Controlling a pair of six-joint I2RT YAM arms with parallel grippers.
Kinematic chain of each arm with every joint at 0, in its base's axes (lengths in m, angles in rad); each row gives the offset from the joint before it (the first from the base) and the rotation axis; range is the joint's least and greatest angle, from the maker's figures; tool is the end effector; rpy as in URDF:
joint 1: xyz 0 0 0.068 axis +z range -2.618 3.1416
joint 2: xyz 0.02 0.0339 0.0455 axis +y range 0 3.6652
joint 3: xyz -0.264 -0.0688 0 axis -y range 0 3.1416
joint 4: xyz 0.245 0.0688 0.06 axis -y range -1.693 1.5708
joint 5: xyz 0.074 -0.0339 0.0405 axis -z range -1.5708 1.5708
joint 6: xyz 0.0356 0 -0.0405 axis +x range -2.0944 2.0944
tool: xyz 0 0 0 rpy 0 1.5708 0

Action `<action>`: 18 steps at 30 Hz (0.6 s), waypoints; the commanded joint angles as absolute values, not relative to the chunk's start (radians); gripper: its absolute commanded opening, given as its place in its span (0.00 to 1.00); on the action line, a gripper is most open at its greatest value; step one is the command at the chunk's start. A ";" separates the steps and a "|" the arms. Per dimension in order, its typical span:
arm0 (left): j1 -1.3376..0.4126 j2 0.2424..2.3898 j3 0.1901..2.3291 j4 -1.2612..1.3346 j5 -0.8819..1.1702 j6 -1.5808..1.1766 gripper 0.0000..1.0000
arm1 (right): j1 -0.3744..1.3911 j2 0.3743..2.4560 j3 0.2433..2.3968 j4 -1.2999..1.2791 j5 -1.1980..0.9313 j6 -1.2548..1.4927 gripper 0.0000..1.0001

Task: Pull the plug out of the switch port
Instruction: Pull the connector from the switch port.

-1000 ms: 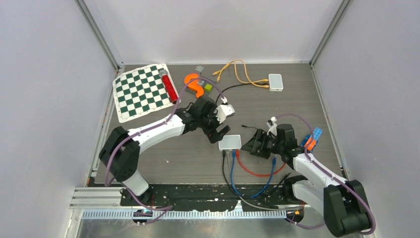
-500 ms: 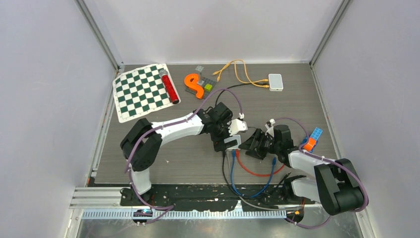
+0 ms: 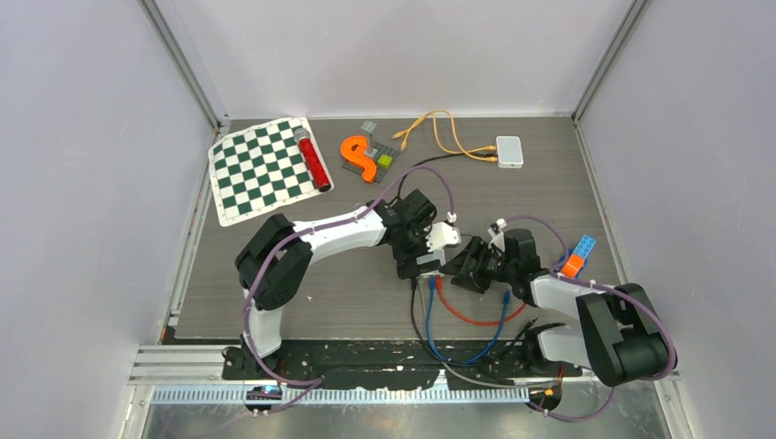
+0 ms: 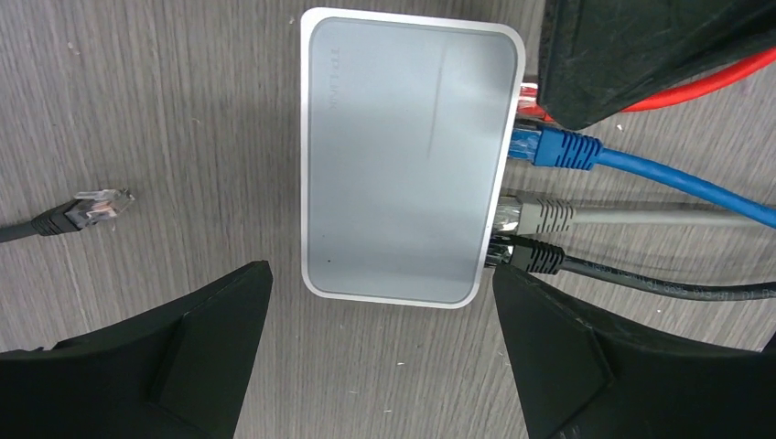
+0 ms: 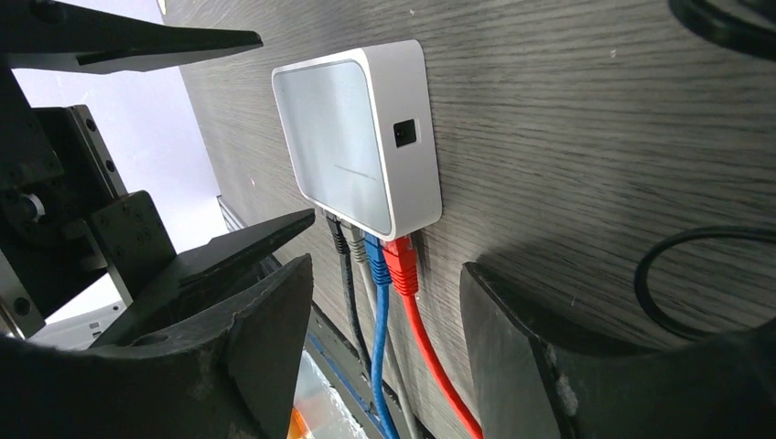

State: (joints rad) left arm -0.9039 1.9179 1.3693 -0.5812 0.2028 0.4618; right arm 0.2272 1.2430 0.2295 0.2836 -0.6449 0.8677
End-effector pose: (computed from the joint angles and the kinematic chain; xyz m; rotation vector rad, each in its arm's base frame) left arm 0.2397 -0.3161 0.1867 1.7693 2.0766 -0.4048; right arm 0.1821 0.0641 0.1189 0.4233 2.4374 1.2674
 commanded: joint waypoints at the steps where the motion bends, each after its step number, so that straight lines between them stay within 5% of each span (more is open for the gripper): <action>1: -0.918 1.917 1.402 -0.592 0.208 0.483 0.96 | 0.234 1.271 0.240 0.296 -0.625 0.858 0.67; 18: -0.922 1.968 1.429 -0.597 0.202 0.473 0.87 | 0.264 1.338 0.235 0.347 -0.624 0.869 0.49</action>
